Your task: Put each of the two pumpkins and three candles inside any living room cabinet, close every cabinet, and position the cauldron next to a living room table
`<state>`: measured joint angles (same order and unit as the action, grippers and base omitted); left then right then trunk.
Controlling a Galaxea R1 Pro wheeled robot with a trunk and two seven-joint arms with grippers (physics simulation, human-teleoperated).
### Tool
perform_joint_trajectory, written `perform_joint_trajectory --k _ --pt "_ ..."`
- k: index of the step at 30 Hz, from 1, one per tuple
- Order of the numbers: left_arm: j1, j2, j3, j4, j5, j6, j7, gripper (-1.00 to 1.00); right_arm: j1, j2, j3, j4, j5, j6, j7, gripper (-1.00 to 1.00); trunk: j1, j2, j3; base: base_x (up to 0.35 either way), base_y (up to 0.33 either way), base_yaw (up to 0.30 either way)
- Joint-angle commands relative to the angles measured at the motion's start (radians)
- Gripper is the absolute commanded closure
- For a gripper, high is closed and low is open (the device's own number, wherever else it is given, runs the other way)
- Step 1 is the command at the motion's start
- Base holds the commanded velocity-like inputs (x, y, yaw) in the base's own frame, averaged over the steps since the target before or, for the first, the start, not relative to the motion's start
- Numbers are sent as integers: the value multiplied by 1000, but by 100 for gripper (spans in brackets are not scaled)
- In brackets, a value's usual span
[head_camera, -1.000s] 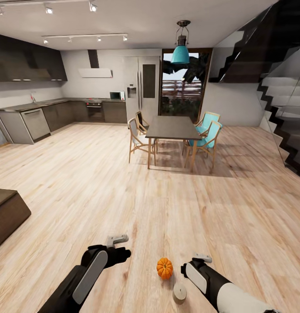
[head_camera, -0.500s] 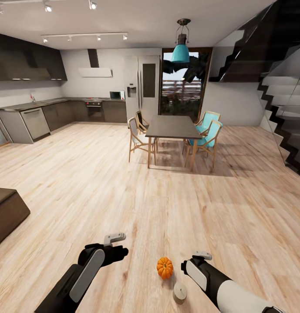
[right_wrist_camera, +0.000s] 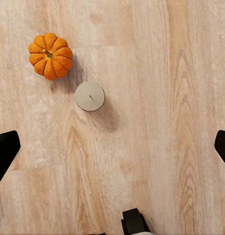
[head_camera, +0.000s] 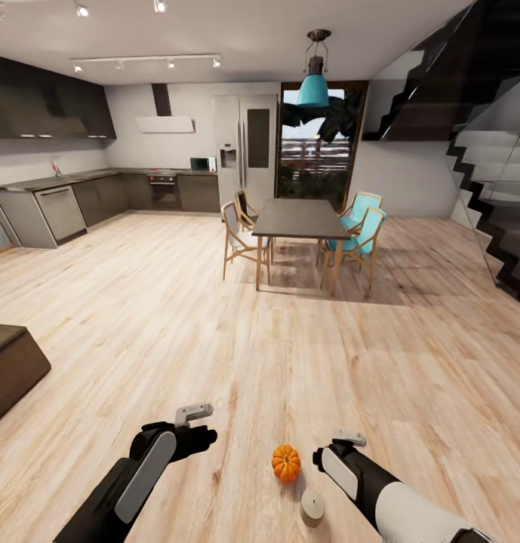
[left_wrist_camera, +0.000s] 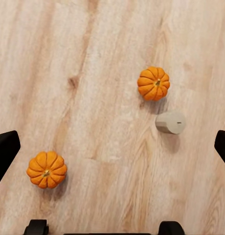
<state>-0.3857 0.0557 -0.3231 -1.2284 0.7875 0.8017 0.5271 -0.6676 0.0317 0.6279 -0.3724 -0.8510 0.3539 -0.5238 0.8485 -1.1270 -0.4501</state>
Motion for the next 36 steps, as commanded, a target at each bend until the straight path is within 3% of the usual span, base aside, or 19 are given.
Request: perform_joint_trajectory --k 1,7,20,24,27,31,36 --pt "-1 2 -3 -1 11 0 10 -100 -7 0 8 -2 -6 5 -8 -100 4 -8 -4 0 0 0" --pt "-1 7 -3 -1 11 1 7 -100 -37 2 8 -2 18 25 -8 -100 27 -50 -23 0 0 0" --pt "-1 9 -1 -3 9 -1 7 -100 -43 1 7 -3 23 36 -4 -100 77 -141 -64 0 0 0" --pt "-1 20 59 -10 11 5 6 -100 -71 -1 4 -3 21 40 -4 -100 81 -148 -67 0 0 0" --pt "-2 22 148 -12 12 83 8 -100 -76 0 4 1 22 40 -4 -100 81 -148 -67 0 0 0" --pt "-7 22 215 -24 12 169 10 -100 -78 3 5 1 24 40 -4 -100 81 -148 -67 0 0 0" --pt "-9 19 246 -27 18 183 12 -100 -78 4 6 0 24 40 -4 -100 92 -169 -76 0 0 0"
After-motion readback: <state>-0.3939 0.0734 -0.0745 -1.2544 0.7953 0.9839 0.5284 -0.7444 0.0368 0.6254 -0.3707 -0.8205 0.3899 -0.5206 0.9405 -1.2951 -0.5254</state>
